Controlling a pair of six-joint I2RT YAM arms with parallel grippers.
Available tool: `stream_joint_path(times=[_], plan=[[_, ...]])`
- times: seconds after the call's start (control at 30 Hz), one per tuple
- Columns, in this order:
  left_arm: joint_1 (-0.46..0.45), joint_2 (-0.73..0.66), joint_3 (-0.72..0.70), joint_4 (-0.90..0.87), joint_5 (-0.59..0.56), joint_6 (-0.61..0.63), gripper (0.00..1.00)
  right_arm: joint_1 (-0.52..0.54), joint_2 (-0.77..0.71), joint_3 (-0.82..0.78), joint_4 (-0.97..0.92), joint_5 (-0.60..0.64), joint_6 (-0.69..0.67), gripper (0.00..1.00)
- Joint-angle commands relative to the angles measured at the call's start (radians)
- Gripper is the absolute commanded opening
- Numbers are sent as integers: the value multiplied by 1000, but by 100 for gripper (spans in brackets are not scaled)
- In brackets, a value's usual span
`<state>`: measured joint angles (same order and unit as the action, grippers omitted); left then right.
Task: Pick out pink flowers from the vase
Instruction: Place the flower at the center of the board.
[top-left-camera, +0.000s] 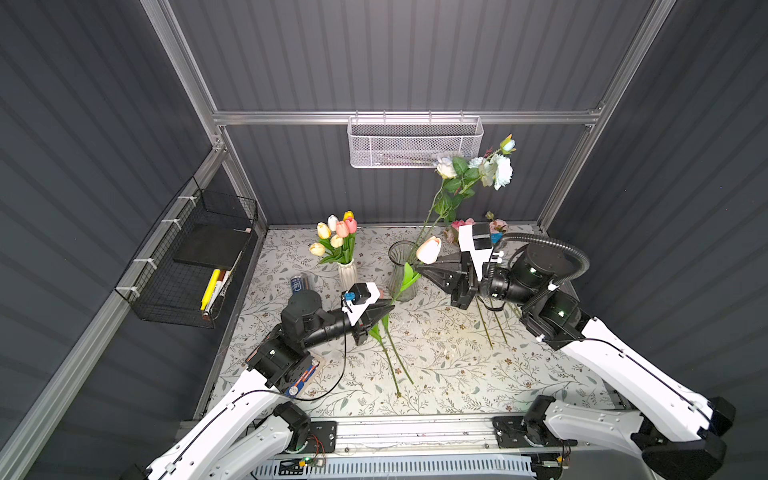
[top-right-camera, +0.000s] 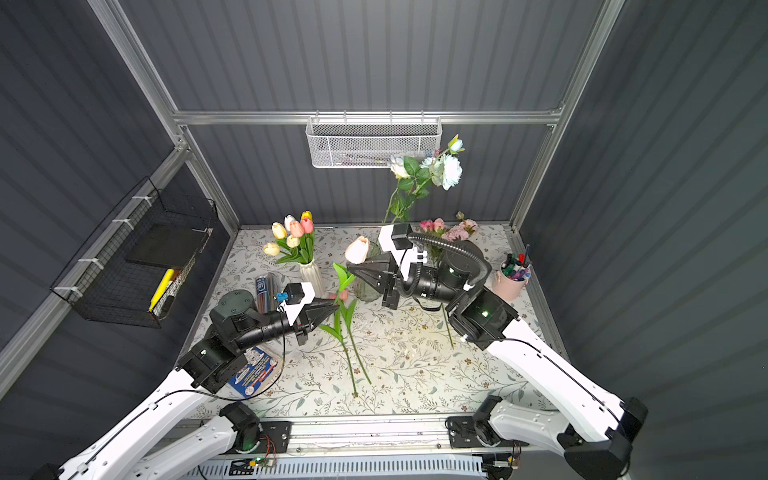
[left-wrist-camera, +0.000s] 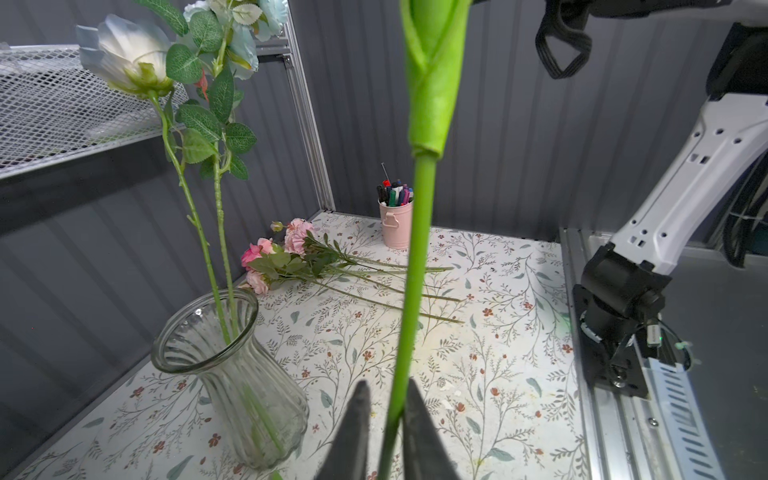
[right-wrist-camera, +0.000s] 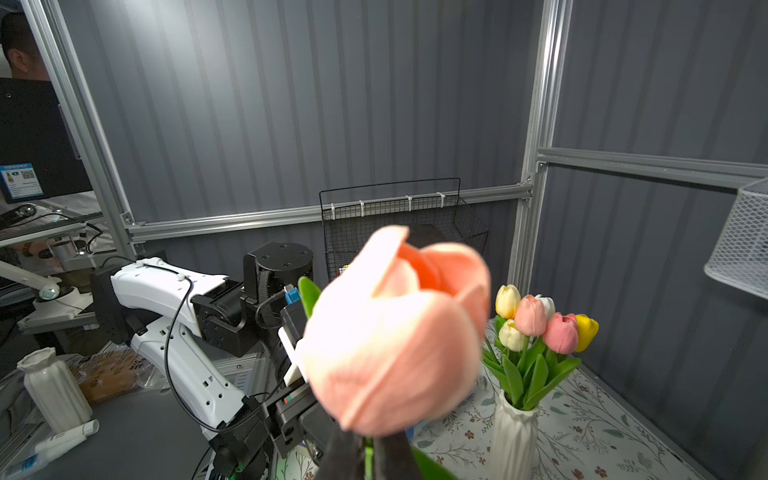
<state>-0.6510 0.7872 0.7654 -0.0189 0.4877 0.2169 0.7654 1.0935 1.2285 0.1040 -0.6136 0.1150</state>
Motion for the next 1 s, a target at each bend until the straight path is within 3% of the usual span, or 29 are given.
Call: stream_joint_path(times=[0.0, 0.13, 0.27, 0.37, 0.6, 0.77, 0.97], plan=[[4, 3, -9, 11, 41, 0, 0, 0, -5, 0, -9, -9, -12, 0], [4, 3, -19, 46, 45, -8, 0, 0, 4, 1, -1, 0, 2, 0], [4, -18, -58, 136, 33, -76, 0, 0, 0, -11, 10, 38, -8, 43], [5, -29, -86, 208, 20, -141, 0, 4, -32, -64, 74, 81, -17, 56], [4, -41, -144, 350, -30, -259, 0, 12, -100, -160, 163, 92, 40, 63], [4, -12, -163, 474, -22, -343, 0, 39, -41, -189, 199, 38, 151, 61], [4, 16, -161, 558, 9, -399, 0, 132, 67, -166, 228, 69, 150, 58]])
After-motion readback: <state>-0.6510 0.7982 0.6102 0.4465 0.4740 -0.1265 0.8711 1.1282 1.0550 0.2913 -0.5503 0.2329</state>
